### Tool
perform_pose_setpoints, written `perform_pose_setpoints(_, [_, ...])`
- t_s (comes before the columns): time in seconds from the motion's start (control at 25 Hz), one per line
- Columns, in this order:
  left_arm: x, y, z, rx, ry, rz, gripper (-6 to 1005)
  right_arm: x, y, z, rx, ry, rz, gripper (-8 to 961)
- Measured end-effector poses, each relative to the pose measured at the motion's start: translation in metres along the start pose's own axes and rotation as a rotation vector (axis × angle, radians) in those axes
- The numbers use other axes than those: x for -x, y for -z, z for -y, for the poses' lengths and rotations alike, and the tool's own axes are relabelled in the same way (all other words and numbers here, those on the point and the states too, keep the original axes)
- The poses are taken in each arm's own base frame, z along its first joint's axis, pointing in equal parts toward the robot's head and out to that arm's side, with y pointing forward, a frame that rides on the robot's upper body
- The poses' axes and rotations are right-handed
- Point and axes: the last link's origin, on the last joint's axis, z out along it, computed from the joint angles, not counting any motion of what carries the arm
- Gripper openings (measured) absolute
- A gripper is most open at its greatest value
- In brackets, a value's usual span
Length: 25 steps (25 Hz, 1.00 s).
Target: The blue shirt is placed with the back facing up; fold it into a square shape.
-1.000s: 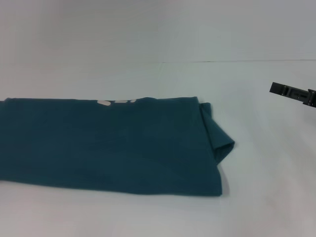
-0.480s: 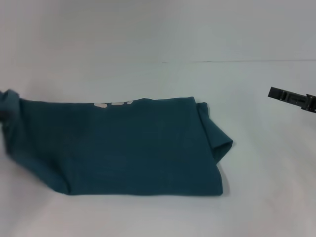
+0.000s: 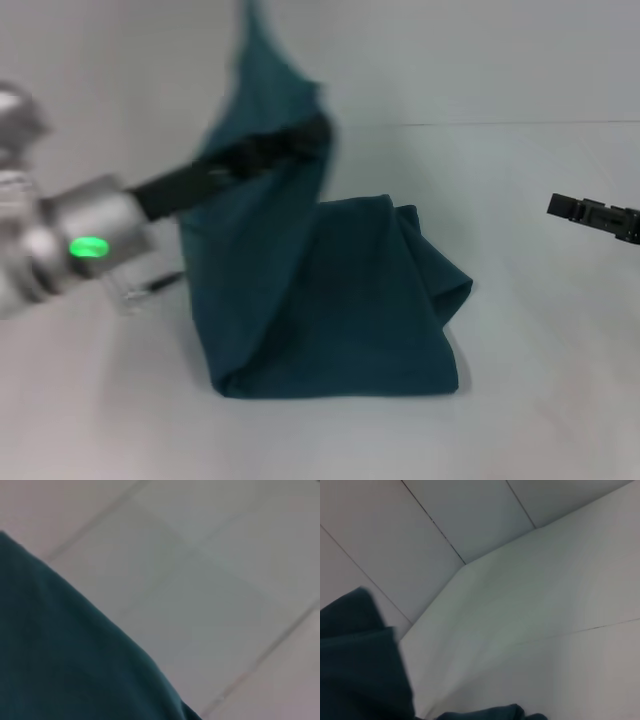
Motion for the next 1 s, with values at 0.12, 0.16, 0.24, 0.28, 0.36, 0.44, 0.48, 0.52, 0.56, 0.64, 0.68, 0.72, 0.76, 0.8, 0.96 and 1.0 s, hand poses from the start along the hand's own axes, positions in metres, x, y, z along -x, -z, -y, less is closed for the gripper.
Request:
perform_pose_setpoints(0.12, [0.033, -0.039, 0.004, 0.000, 0.030, 0.017, 88, -0.001, 0.006, 0.003, -0.011, 0.010, -0.002, 908])
perform_pose_setpoints(0.16, [0.046, -0.048, 0.007, -0.023, 0.032, 0.014, 89, -0.002, 0.008, 0.005, -0.015, 0.012, -0.003, 907])
perform_pose_setpoints(0.24, [0.075, -0.060, 0.012, -0.098, 0.035, -0.023, 92, -0.004, 0.011, 0.006, -0.021, 0.015, -0.004, 907])
perform_pose_setpoints(0.28, [0.086, -0.064, 0.012, -0.126, 0.040, -0.041, 93, -0.005, 0.013, 0.007, -0.025, 0.017, -0.005, 907])
perform_pose_setpoints(0.36, [0.110, -0.069, 0.009, -0.186, 0.022, -0.073, 95, -0.008, 0.015, 0.009, -0.030, 0.020, -0.007, 907])
perform_pose_setpoints(0.44, [0.124, -0.070, 0.002, -0.190, -0.018, -0.085, 97, -0.009, 0.017, 0.009, -0.033, 0.022, -0.010, 907])
perform_pose_setpoints(0.48, [0.128, -0.069, -0.003, -0.176, -0.041, -0.095, 98, -0.011, 0.018, 0.010, -0.036, 0.022, -0.011, 907])
perform_pose_setpoints(0.52, [0.130, -0.068, -0.007, -0.154, -0.057, -0.097, 143, -0.011, 0.018, 0.010, -0.037, 0.022, -0.012, 907])
perform_pose_setpoints(0.56, [0.131, -0.068, -0.010, -0.135, -0.067, -0.097, 188, -0.012, 0.019, 0.011, -0.040, 0.021, -0.012, 907])
perform_pose_setpoints(0.64, [0.132, -0.067, -0.019, -0.064, -0.094, -0.085, 277, -0.014, 0.019, 0.011, -0.042, 0.015, -0.013, 907])
perform_pose_setpoints(0.68, [0.132, -0.066, -0.024, -0.025, -0.108, -0.082, 322, -0.014, 0.019, 0.011, -0.041, 0.011, -0.013, 907])
perform_pose_setpoints(0.72, [0.130, -0.064, -0.028, 0.009, -0.122, -0.084, 340, -0.015, 0.019, 0.011, -0.041, 0.005, -0.014, 907])
perform_pose_setpoints(0.76, [0.127, -0.060, -0.031, 0.042, -0.136, -0.090, 359, -0.015, 0.019, 0.011, -0.040, -0.003, -0.014, 906])
perform_pose_setpoints(0.8, [0.124, -0.057, -0.032, 0.064, -0.145, -0.097, 377, -0.015, 0.019, 0.011, -0.040, -0.015, -0.015, 906])
perform_pose_setpoints(0.96, [0.108, -0.035, -0.022, 0.067, -0.150, -0.122, 451, -0.009, 0.015, 0.012, -0.049, -0.089, -0.052, 906])
perform_pose_setpoints(1.0, [0.103, -0.027, -0.018, 0.056, -0.162, -0.127, 470, -0.008, 0.012, 0.012, -0.053, -0.110, -0.075, 906])
